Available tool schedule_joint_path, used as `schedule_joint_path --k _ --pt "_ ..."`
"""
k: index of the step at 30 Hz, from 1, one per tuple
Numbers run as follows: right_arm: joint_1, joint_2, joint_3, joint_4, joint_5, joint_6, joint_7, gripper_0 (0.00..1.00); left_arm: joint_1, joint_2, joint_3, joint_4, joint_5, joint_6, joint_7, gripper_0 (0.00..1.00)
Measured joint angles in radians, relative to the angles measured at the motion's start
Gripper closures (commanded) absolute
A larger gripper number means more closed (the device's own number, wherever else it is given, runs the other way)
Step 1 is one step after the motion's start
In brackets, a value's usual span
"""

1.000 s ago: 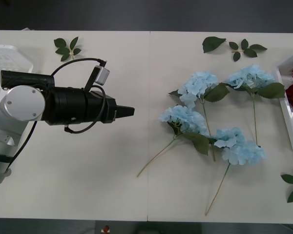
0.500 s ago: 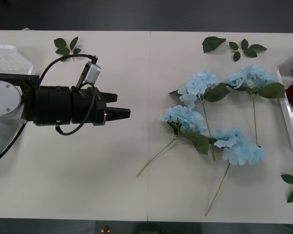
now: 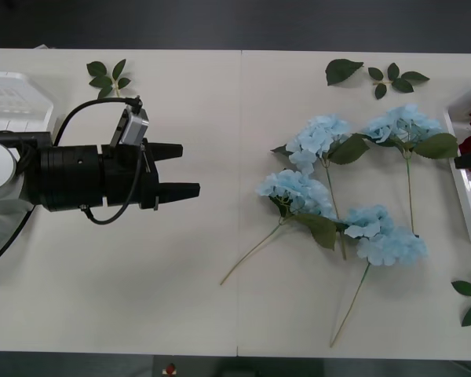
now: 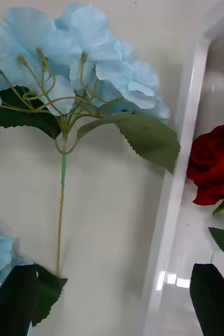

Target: Put the red flowers into the right box and the blue flowers into the left box

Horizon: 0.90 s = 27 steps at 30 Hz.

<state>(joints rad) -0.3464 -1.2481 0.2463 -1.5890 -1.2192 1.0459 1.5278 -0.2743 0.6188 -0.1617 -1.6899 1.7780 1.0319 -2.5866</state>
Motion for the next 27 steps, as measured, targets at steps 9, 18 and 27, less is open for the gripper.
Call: schedule_joint_path --k 9,18,27 --pt "-0.159 0.178 0.127 0.017 0.321 0.139 -0.127 0.16 0.001 -0.008 0.000 0.000 0.012 0.000 0.001 0.00" --pt "-0.175 0.334 0.141 0.110 0.480 0.138 -0.127 0.16 0.001 -0.087 0.000 0.000 0.014 0.012 0.003 0.00" --pt "-0.175 0.428 0.133 0.225 0.581 0.063 -0.127 0.16 0.001 -0.116 0.082 0.000 -0.004 0.135 0.016 0.00"
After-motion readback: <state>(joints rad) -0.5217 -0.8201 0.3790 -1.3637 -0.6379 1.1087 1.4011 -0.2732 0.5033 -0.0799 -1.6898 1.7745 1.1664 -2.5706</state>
